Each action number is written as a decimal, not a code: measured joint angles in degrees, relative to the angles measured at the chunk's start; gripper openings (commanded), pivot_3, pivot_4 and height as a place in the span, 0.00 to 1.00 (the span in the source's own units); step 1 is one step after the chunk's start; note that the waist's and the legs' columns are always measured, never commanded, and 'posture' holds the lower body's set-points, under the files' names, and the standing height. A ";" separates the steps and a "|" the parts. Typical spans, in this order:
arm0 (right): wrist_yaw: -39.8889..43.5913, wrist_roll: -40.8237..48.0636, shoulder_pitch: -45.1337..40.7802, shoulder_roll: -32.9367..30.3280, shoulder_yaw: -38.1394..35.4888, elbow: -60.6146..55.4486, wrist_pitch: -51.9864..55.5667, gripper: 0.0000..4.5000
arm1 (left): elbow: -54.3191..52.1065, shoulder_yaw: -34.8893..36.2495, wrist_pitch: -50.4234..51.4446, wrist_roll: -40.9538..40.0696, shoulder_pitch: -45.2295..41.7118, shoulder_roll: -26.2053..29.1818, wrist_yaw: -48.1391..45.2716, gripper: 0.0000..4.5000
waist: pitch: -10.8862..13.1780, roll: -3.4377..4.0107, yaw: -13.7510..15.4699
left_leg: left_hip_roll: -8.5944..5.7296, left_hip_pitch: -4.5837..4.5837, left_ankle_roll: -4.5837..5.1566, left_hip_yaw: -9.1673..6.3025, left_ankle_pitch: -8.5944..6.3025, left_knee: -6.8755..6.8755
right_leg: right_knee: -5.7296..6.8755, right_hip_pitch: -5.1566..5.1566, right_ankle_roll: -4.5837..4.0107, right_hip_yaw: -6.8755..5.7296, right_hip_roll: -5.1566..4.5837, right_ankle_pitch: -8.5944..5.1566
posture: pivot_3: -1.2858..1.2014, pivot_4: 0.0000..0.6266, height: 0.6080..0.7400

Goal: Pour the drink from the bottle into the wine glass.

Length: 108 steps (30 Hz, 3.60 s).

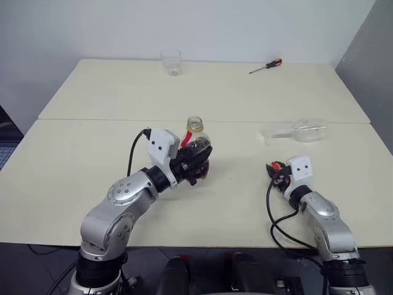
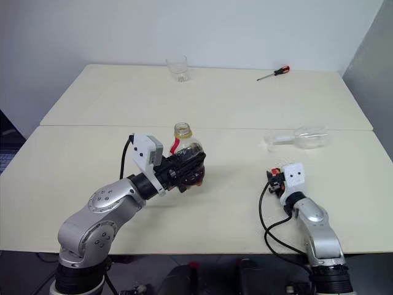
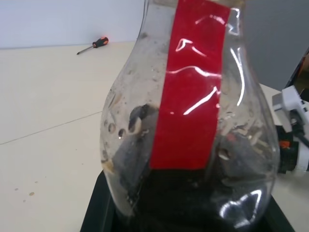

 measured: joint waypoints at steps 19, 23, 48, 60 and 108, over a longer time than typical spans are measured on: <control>16.56 7.31 -2.33 -15.73 -1.65 -17.59 9.13 0.99 | 6.94 2.96 -6.01 6.67 -1.03 -2.67 7.76 0.29 | -0.01 -0.01 -0.07 | -0.07 0.04 0.06 -0.04 -0.03 0.03 | -0.02 0.05 0.01 -0.05 0.03 0.01 | 0.52 0.24 1.00; 17.65 10.49 -9.94 -15.77 -1.01 -20.59 11.55 0.99 | 15.73 3.76 -12.52 11.88 -3.49 -2.89 9.51 0.29 | -0.01 -0.01 -0.08 | -0.03 0.04 0.06 -0.09 -0.03 0.02 | -0.01 0.05 -0.01 -0.11 0.04 0.01 | 0.52 0.24 1.00; 12.06 6.73 -23.93 6.49 17.72 -10.72 15.24 0.99 | 88.77 15.88 -59.03 22.42 -33.24 0.55 11.70 0.29 | -0.05 -0.13 0.09 | -0.12 -0.13 0.06 -0.04 -0.03 0.07 | 0.01 -0.11 0.08 -0.40 -0.17 0.09 | 0.52 0.24 1.00; 9.47 6.77 -24.30 7.48 16.97 -9.19 18.35 1.00 | 95.94 18.01 -62.52 20.75 -33.93 0.38 11.23 0.80 | -0.07 -0.14 -0.11 | -0.08 -0.09 0.06 -0.04 -0.03 0.06 | 0.10 -0.15 0.07 -0.38 -0.17 0.10 | 0.52 0.24 1.00; 4.90 12.16 -14.29 1.79 5.16 -20.93 33.98 1.00 | 4.12 6.47 -17.22 13.70 18.41 -6.62 14.97 0.99 | -0.10 -0.18 0.05 | 0.00 -0.02 0.06 -0.13 -0.03 0.06 | 0.14 0.00 0.07 -0.12 -0.24 0.08 | 0.52 0.24 1.00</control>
